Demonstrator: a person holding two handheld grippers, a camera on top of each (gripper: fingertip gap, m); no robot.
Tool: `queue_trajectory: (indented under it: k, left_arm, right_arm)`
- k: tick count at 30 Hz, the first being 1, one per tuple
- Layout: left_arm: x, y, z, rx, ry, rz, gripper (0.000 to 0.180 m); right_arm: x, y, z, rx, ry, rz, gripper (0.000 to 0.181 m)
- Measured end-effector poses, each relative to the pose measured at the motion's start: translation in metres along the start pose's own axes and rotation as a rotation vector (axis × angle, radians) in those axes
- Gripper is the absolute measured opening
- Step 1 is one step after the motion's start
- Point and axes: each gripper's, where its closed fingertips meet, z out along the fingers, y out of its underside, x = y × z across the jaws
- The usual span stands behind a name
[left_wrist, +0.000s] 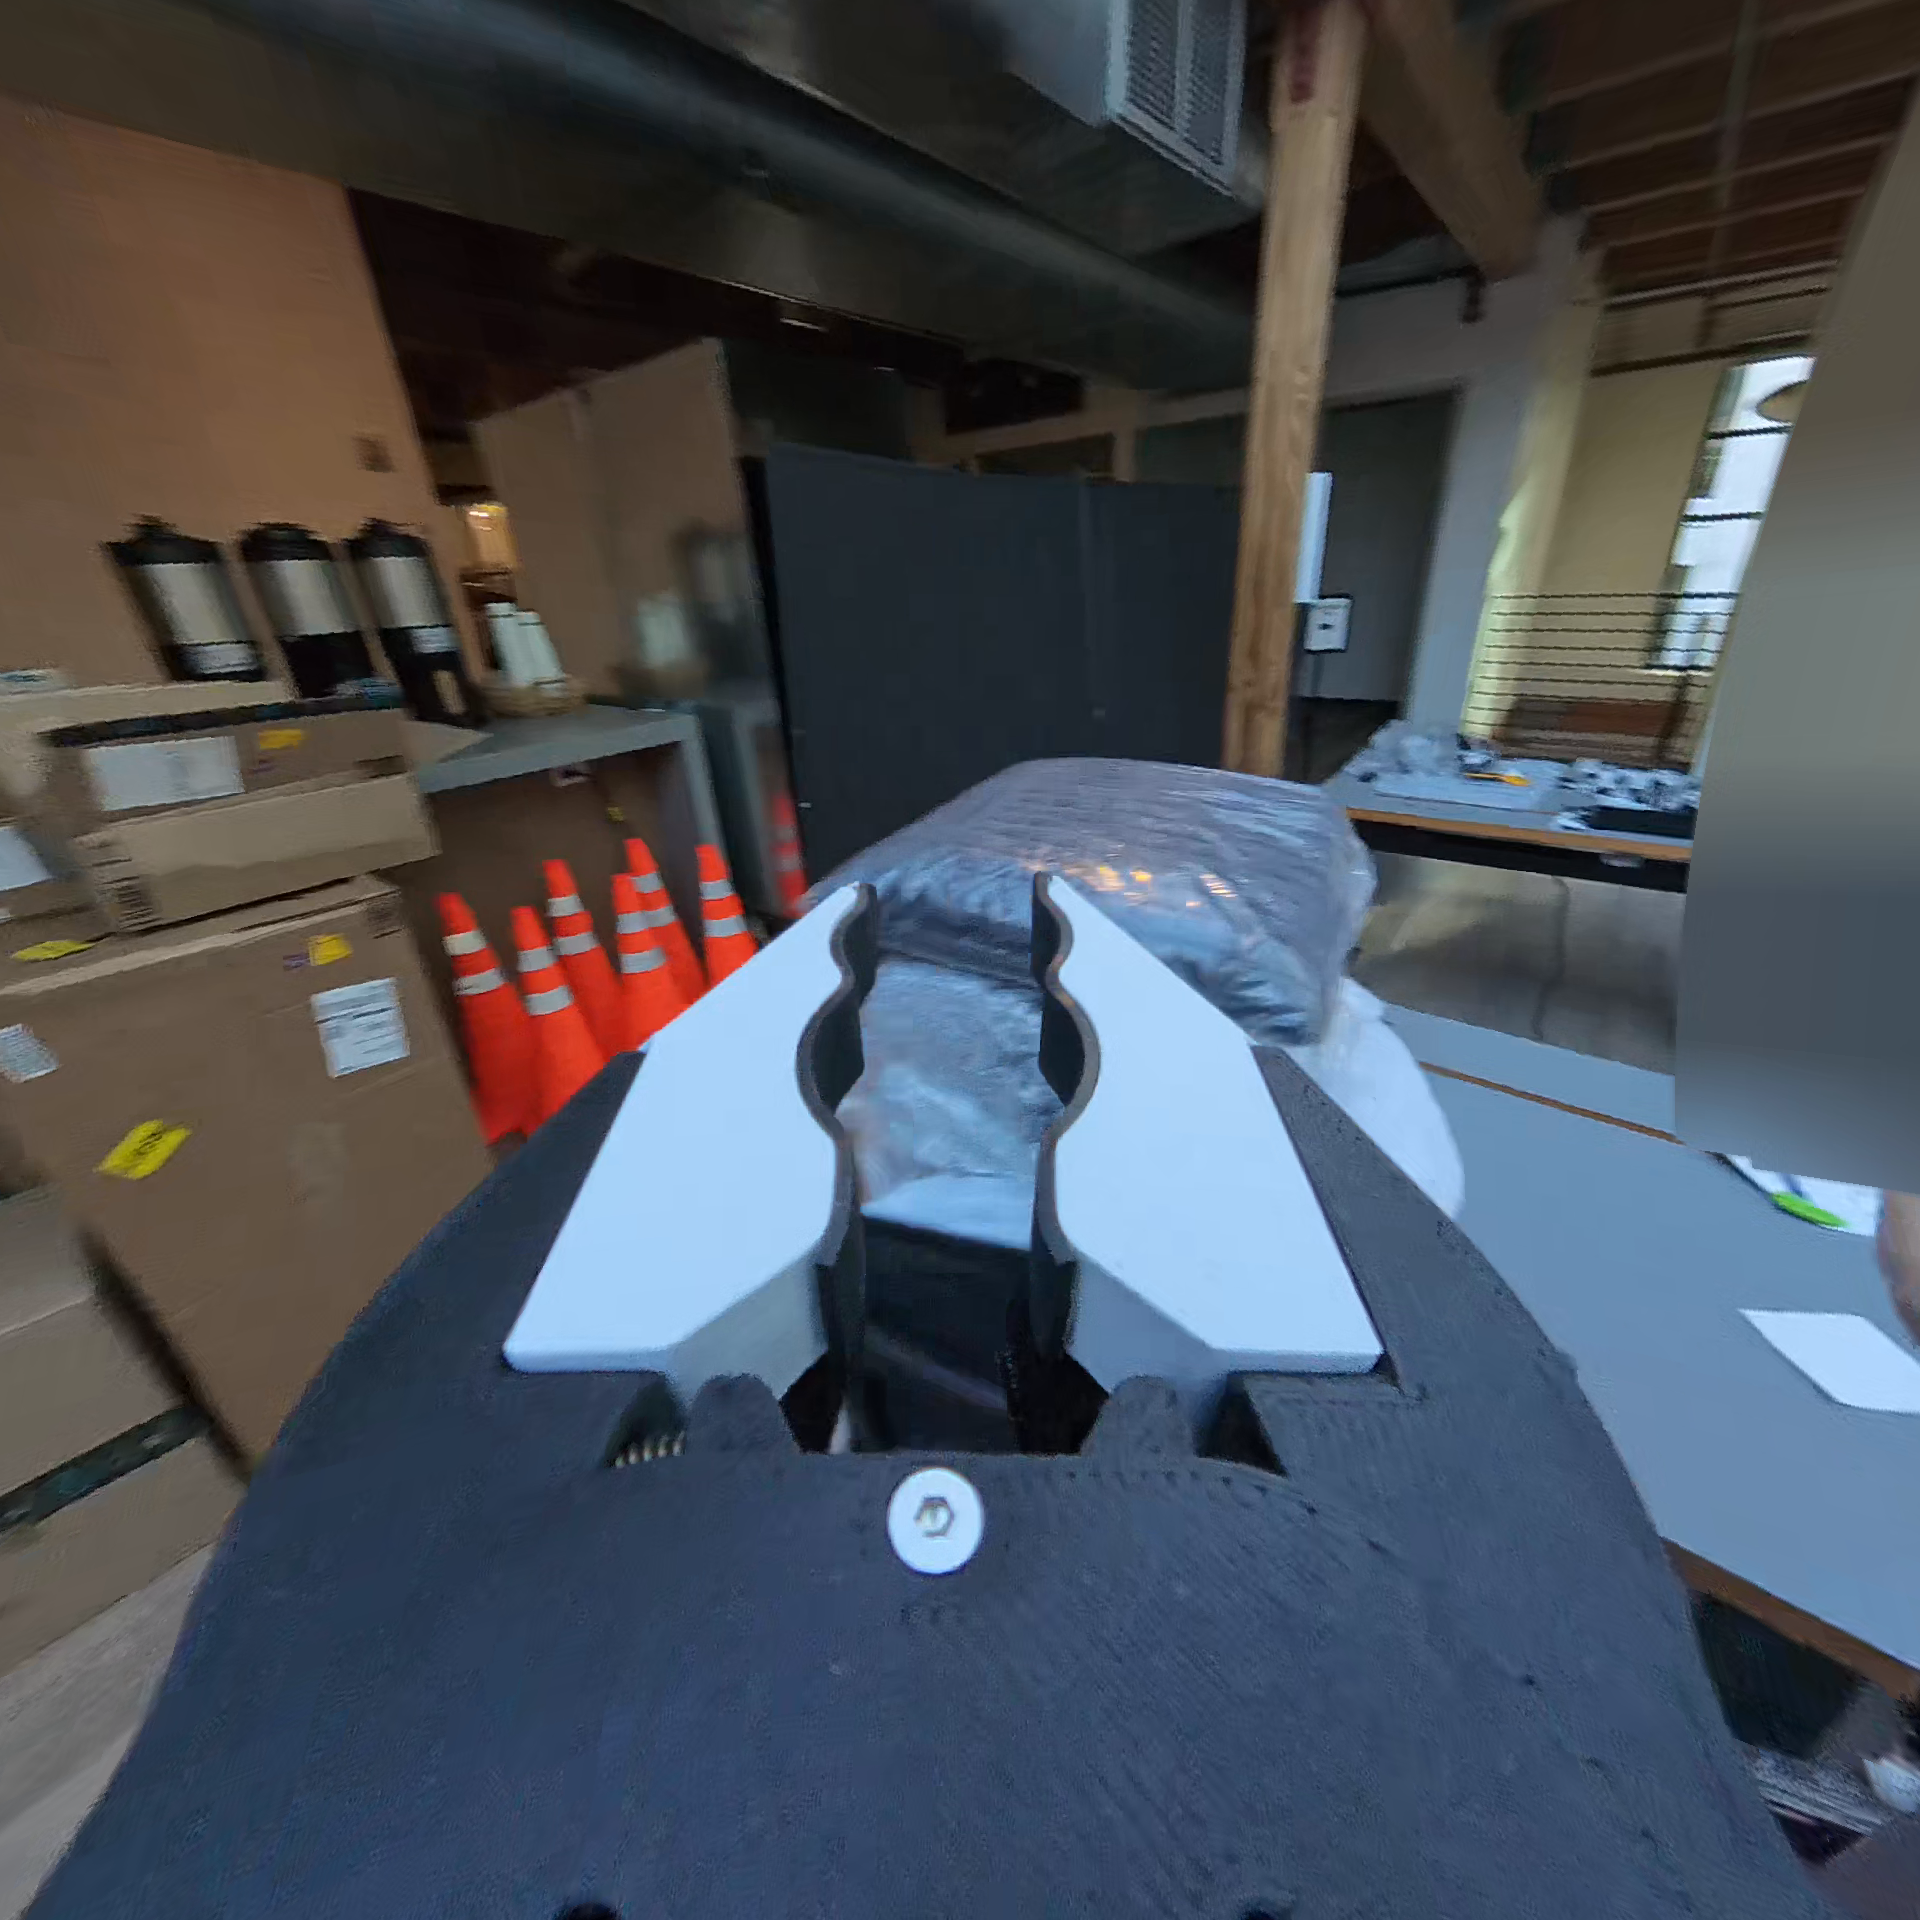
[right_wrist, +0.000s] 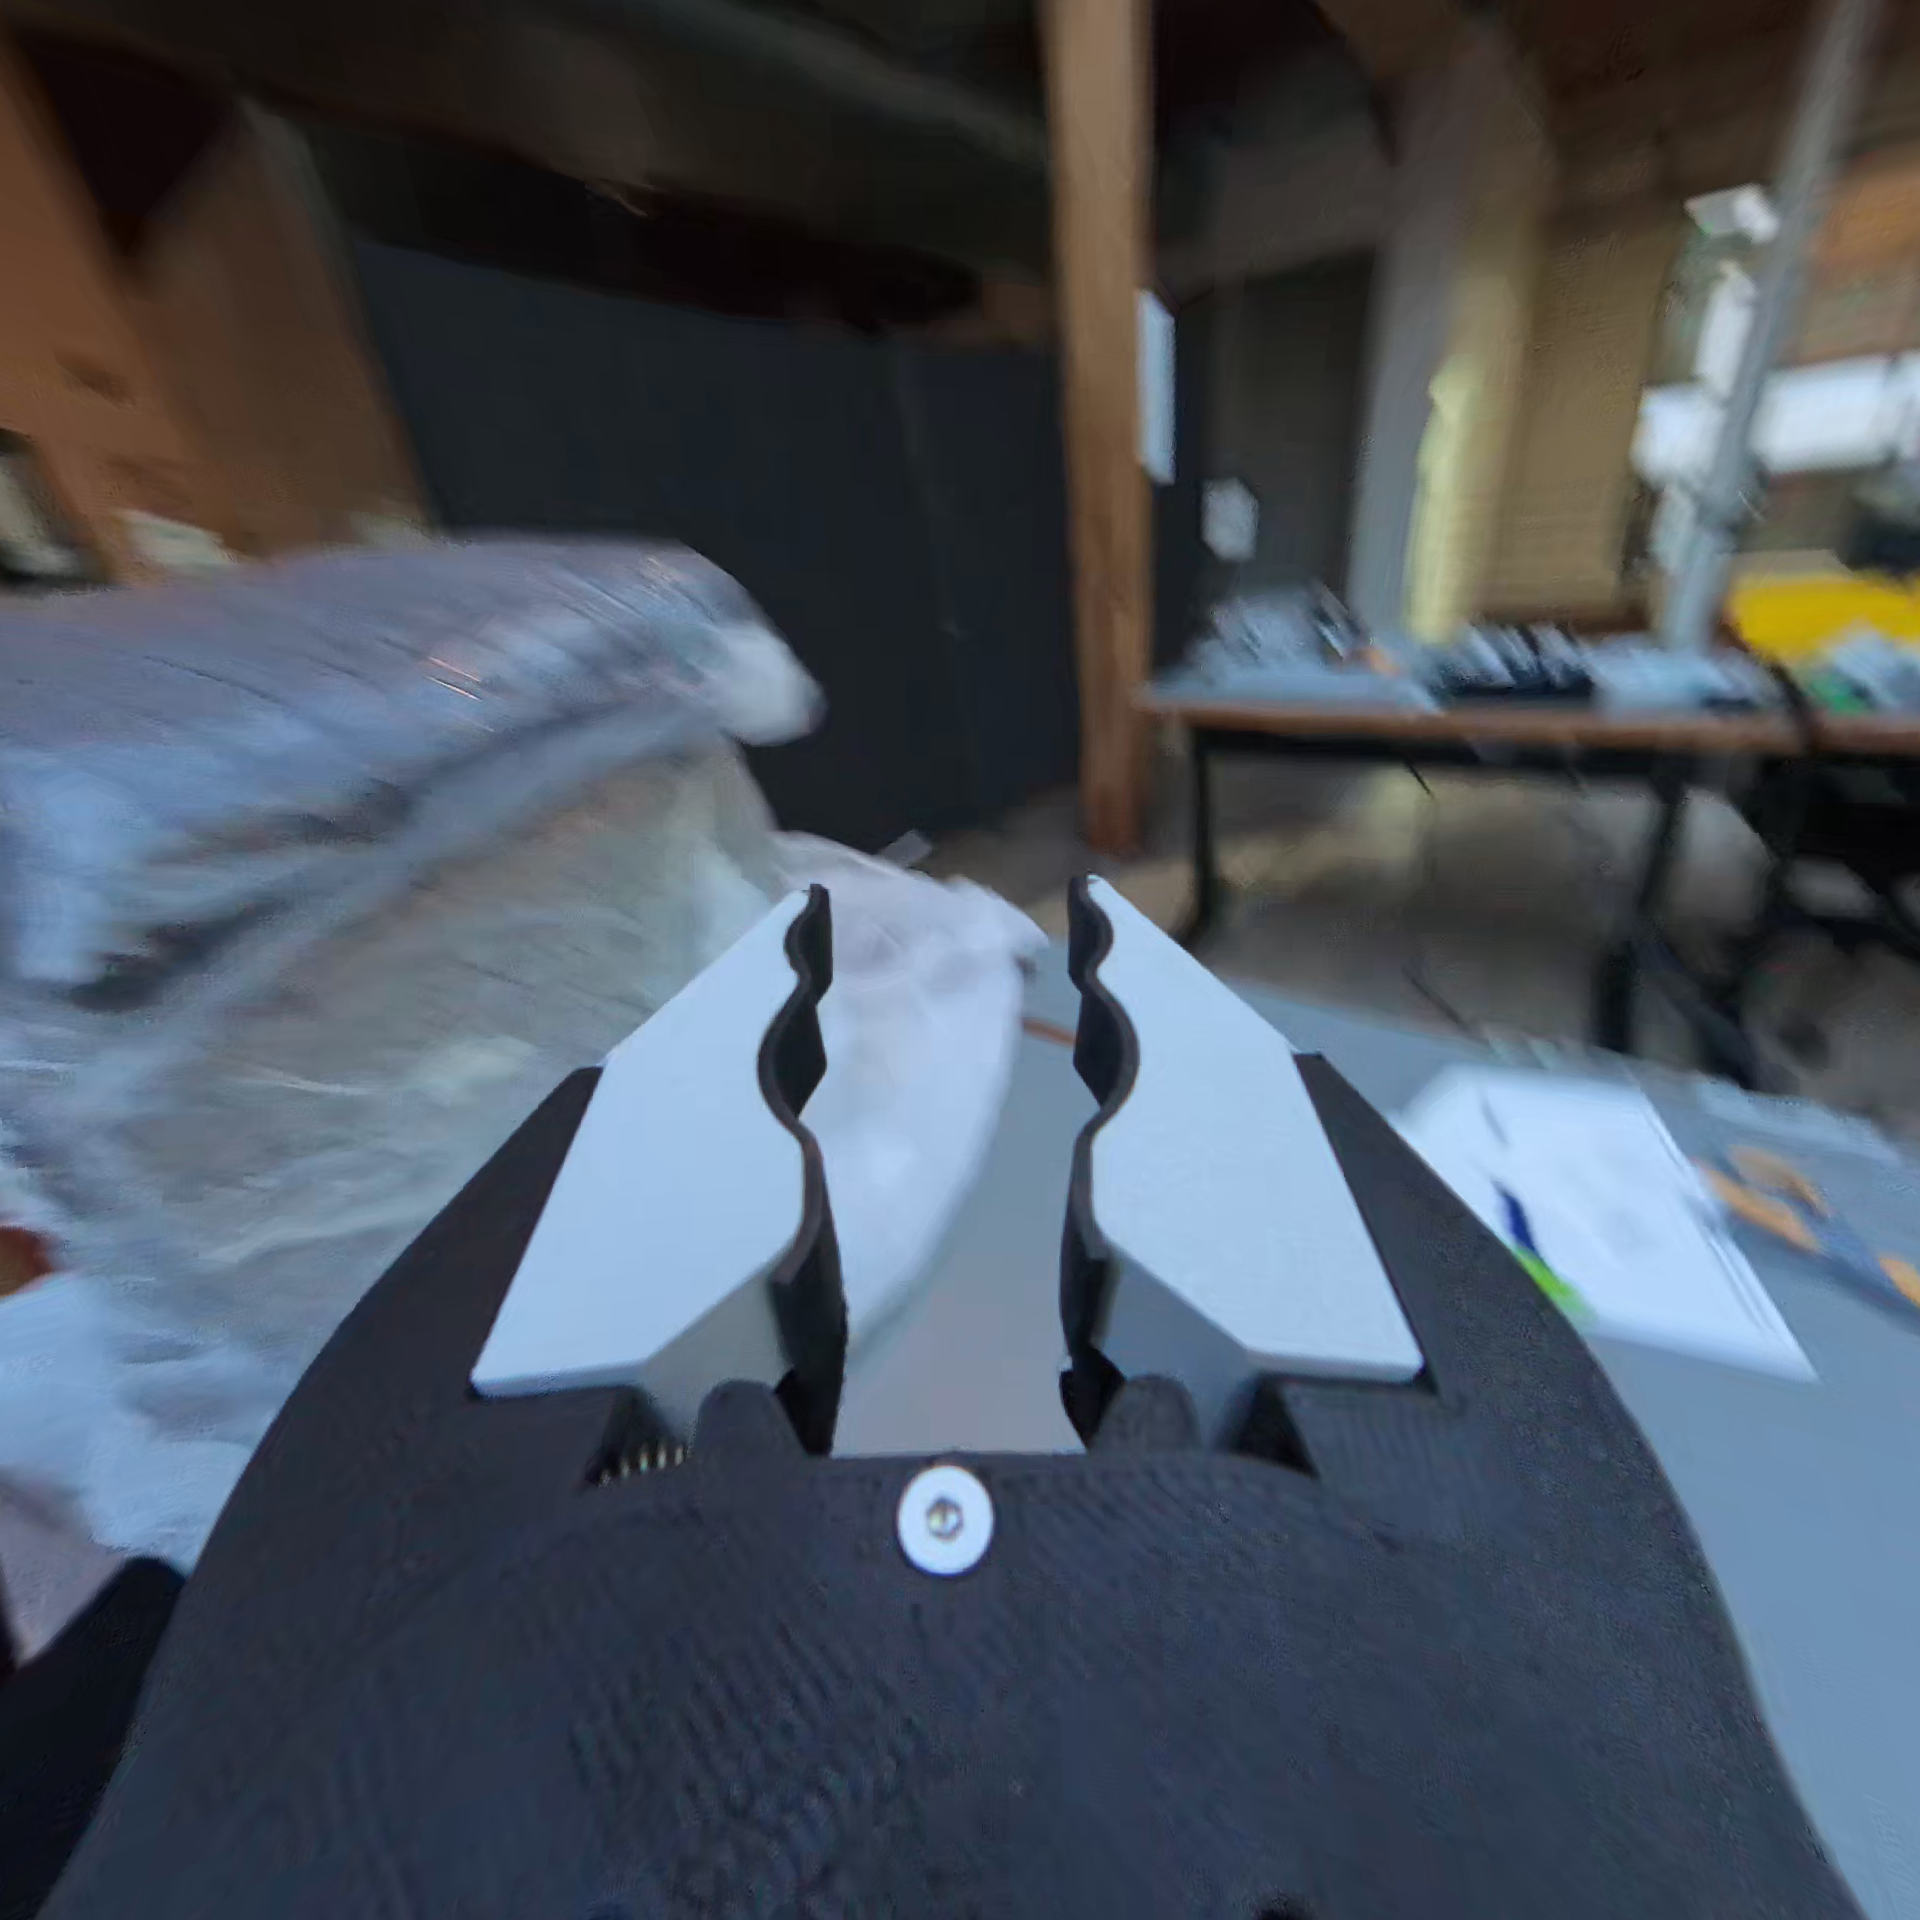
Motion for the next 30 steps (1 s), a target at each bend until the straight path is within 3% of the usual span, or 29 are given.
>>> queue_trajectory:
  k: [3,5,12,17,21,27,30]
  left_arm:
    - [-0.079,0.024,-0.108,0.003,-0.212,0.03,0.024]
    - [-0.126,0.063,-0.185,-0.049,-0.312,0.015,0.022]
    - [-0.278,0.173,-0.461,-0.251,-0.706,-0.217,0.027]
    - [-0.398,0.148,-0.601,-0.375,-1.033,-0.006,0.032]
    - [-0.536,0.11,-0.68,-0.503,-1.274,0.168,0.036]
    - [-0.748,0.109,-0.798,-0.994,-1.575,0.358,0.057]
    - [-0.827,0.126,-0.835,-1.202,-1.61,0.418,0.057]
  right_arm:
    - [-0.19,-0.117,-0.047,0.297,-0.409,-0.063,0.041]
    - [-0.32,-0.155,-0.099,0.389,-0.655,-0.082,0.036]
    - [-0.762,-0.16,-0.325,0.368,-1.534,-0.074,0.031]
    - [-0.97,-0.143,-0.513,0.314,-2.062,0.04,0.029]
    - [-1.099,-0.112,-0.633,0.254,-2.35,0.082,0.029]
    - [-1.26,-0.068,-0.777,0.244,-2.69,0.023,0.029]
    - [-1.328,-0.047,-0.841,0.163,-2.839,-0.074,0.029]
